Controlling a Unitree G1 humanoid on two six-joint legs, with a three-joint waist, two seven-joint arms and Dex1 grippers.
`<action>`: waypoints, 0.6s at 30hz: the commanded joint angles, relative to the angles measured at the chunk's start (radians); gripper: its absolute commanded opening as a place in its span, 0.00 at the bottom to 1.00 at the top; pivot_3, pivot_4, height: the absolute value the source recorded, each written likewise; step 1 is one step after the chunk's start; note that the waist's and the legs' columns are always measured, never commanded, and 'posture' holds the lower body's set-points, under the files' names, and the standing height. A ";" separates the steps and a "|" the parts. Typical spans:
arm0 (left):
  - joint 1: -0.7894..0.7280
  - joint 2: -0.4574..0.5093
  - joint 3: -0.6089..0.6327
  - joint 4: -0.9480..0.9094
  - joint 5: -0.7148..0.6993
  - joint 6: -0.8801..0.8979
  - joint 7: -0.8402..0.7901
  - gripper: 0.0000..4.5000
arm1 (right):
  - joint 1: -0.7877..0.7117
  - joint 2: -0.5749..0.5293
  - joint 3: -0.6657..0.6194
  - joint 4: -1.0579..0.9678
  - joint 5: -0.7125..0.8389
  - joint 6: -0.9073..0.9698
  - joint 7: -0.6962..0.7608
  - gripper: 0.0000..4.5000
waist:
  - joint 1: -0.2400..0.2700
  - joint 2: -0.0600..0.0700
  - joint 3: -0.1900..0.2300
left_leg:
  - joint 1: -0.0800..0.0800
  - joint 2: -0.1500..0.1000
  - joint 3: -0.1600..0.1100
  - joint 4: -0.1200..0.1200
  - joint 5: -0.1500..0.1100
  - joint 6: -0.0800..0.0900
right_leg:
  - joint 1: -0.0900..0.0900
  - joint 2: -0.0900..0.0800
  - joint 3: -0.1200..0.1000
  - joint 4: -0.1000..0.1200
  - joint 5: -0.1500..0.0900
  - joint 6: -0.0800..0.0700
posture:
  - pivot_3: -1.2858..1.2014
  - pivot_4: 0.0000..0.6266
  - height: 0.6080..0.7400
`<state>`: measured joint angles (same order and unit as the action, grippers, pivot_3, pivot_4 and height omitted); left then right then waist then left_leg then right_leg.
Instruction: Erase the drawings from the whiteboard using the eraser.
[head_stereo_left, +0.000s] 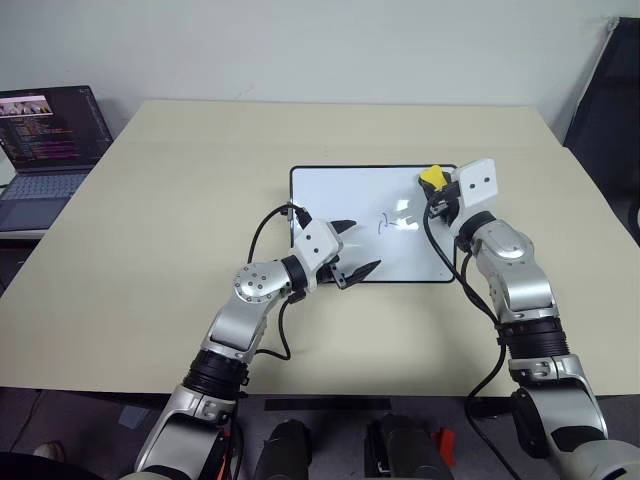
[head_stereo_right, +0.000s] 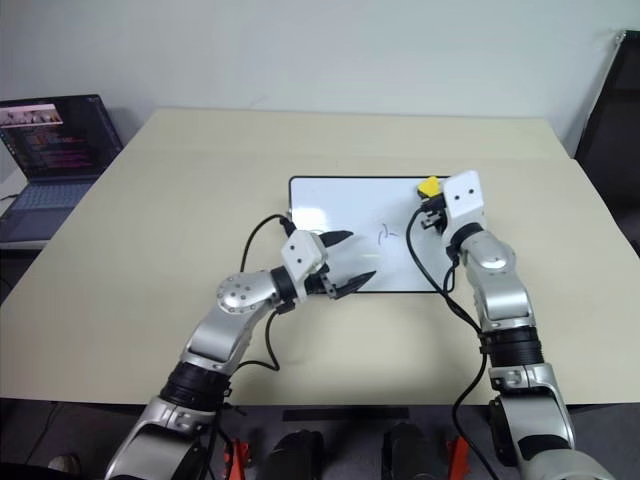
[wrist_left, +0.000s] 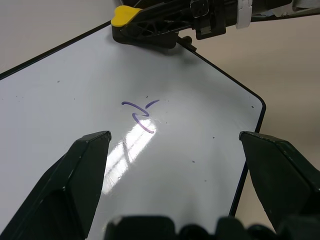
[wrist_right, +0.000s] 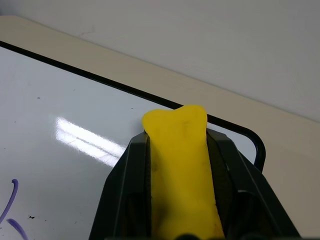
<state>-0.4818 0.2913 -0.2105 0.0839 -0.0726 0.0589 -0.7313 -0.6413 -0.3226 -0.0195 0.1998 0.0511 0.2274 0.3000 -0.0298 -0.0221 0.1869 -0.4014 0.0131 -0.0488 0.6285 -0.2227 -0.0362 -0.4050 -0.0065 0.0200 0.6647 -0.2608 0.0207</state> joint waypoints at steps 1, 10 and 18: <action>-0.006 0.005 0.003 -0.045 -0.004 -0.004 0.000 1.00 | -0.001 -0.005 -0.007 -0.026 0.007 0.024 0.012 0.26 | 0.000 0.000 0.000 | 0.000 0.000 0.000 0.000 0.000 0.000 | 0.000 0.000 0.000 0.000 0.000 0.000 | 0.52 0.24 1.00; -0.037 0.005 0.021 -0.013 -0.006 -0.004 0.010 1.00 | 0.063 -0.034 0.034 -0.076 0.038 0.315 0.105 0.26 | -0.002 0.000 -0.001 | 0.003 0.000 0.000 0.002 0.000 0.000 | 0.002 0.000 0.000 0.002 0.001 -0.001 | 0.52 0.24 1.00; -0.024 -0.003 0.003 -0.017 -0.002 -0.008 0.005 1.00 | 0.060 -0.037 -0.013 -0.087 0.033 0.263 0.057 0.26 | 0.000 0.000 -0.001 | 0.010 0.000 -0.001 0.002 0.001 0.002 | 0.011 0.000 -0.001 -0.001 0.002 0.000 | 0.52 0.24 1.00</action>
<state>-0.5001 0.2919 -0.2072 0.0899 -0.0726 0.0608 -0.7291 -0.5980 -0.3524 -0.0091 0.0736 0.0996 0.4852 0.3885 -0.0297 -0.0223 0.1860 -0.3920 0.0129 -0.0498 0.6303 -0.2212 -0.0338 -0.3937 -0.0065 0.0190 0.6636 -0.2588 0.0207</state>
